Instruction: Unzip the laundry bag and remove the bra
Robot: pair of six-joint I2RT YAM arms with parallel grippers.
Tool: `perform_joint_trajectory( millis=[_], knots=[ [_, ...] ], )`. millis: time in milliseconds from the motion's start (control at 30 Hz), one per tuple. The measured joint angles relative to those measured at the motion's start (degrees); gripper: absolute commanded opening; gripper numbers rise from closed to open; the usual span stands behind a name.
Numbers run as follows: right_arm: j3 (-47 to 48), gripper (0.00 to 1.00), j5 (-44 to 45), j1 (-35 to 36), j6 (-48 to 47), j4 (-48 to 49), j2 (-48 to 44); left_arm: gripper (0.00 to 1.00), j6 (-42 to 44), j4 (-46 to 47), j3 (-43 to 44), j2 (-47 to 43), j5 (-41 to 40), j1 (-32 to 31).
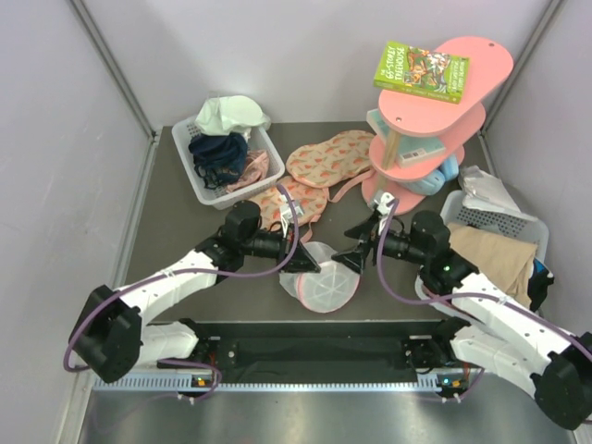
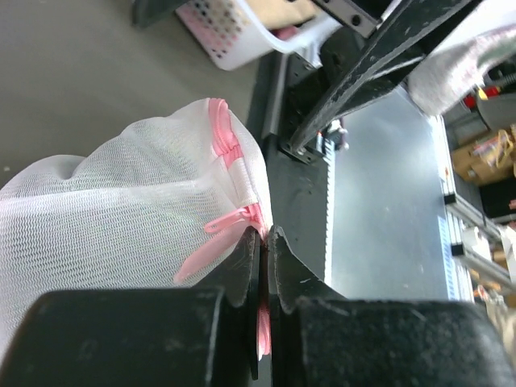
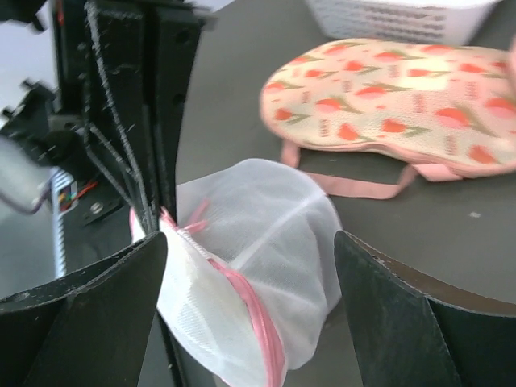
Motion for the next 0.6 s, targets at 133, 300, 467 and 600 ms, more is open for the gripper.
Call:
perform_joint_trajectory(
  millis=[133,300,467,600],
  knots=[
    [0.0,0.83,-8.8,-0.2,-0.2,2.1,3.6,0.00,2.2,-1.7,1.1,0.0,3.4,0.0],
    [0.0,0.71,-16.5,-0.2,0.3,3.7,8.1,0.00,4.9,-4.6,3.2,0.0,4.7,0.0],
    [0.0,0.24,-20.4,0.3,0.5,3.9,9.6,0.35,7.9,-8.0,6.0,0.7,3.4,0.0],
    [0.0,0.00,-20.7,0.6,1.6,3.8,10.2,0.83,9.3,-9.1,6.8,0.9,-0.6,0.0]
  ],
)
